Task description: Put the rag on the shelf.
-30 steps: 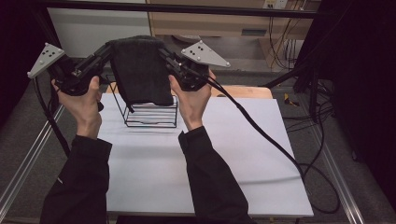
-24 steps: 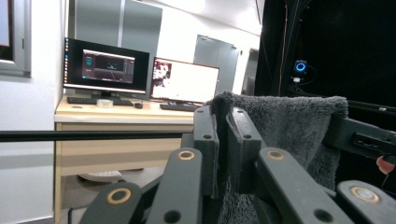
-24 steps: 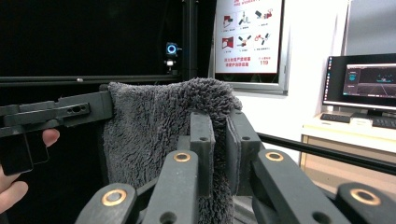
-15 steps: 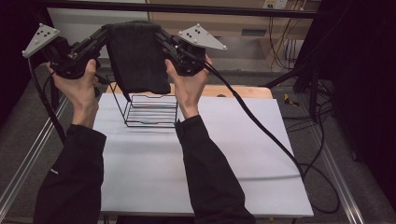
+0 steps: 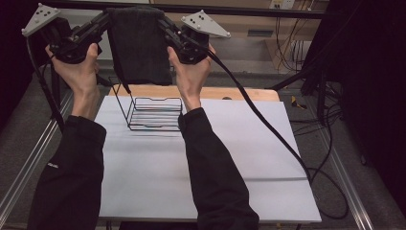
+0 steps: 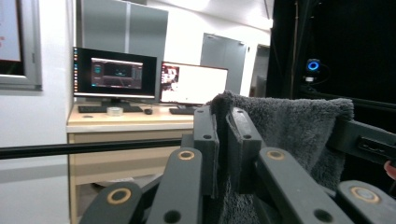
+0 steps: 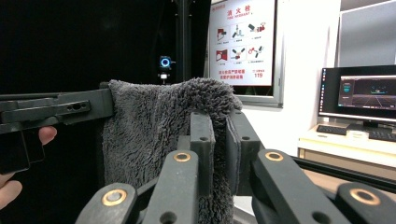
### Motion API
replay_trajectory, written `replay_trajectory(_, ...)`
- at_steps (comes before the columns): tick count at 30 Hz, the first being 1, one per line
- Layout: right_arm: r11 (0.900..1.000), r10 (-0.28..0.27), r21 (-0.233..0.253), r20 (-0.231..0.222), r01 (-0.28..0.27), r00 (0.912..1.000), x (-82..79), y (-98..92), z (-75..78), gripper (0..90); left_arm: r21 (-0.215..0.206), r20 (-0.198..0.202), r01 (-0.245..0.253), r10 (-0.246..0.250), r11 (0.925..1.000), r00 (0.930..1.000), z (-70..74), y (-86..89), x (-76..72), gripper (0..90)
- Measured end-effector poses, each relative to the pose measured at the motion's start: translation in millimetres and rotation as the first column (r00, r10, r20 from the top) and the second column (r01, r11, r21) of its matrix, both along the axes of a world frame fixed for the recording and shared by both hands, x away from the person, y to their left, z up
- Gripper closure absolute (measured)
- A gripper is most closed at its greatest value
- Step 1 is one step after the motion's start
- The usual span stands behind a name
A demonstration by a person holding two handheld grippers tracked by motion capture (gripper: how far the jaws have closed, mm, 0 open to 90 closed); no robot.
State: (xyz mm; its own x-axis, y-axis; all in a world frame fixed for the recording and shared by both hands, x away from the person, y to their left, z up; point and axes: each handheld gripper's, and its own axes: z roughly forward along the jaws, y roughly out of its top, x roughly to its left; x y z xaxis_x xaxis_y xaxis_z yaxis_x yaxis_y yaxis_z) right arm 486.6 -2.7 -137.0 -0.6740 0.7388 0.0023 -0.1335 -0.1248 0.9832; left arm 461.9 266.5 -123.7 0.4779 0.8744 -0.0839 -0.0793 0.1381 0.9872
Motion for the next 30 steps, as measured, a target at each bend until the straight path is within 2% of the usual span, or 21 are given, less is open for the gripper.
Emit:
replay_trajectory(4,1.0,-0.005,0.001,-0.002,0.005,1.0,7.3,2.1,2.8,83.2,-0.001,-0.001,-0.002,0.002,1.0,1.0,5.1,0.2,8.3,83.1)
replay_trajectory(9,1.0,-0.019,-0.005,0.016,0.019,0.9997,14.1,4.5,9.4,83.2,-0.032,-0.007,0.013,-0.013,0.9994,0.9999,9.3,3.9,19.7,83.1)
replay_trajectory(13,1.0,-0.025,-0.006,0.001,0.025,0.9997,23.4,7.2,11.9,83.2,-0.042,-0.023,0.011,-0.012,0.999,0.9997,12.7,5.6,32.0,83.1)
replay_trajectory(16,1.0,-0.025,-0.012,-0.001,0.025,0.9997,28.1,9.0,13.1,83.1,-0.024,-0.015,0.004,-0.004,0.9997,0.9999,13.1,7.0,39.1,83.1)
replay_trajectory(19,1.0,-0.027,-0.005,-0.009,0.027,0.9996,33.3,9.3,13.0,83.1,-0.028,-0.028,0.012,-0.013,0.9995,0.9995,9.5,9.4,45.5,83.1)
replay_trajectory(24,0.998,-0.038,-0.047,-0.027,0.037,0.9989,41.5,13.0,5.6,83.1,-0.002,-0.045,0.006,-0.006,1.0,0.999,-3.0,12.3,51.5,83.1)
replay_trajectory(30,0.997,-0.029,-0.069,-0.038,0.026,0.9988,47.6,18.9,-2.4,83.0,0.005,-0.063,0.005,-0.005,1.0,0.998,-12.7,23.6,54.4,83.1)
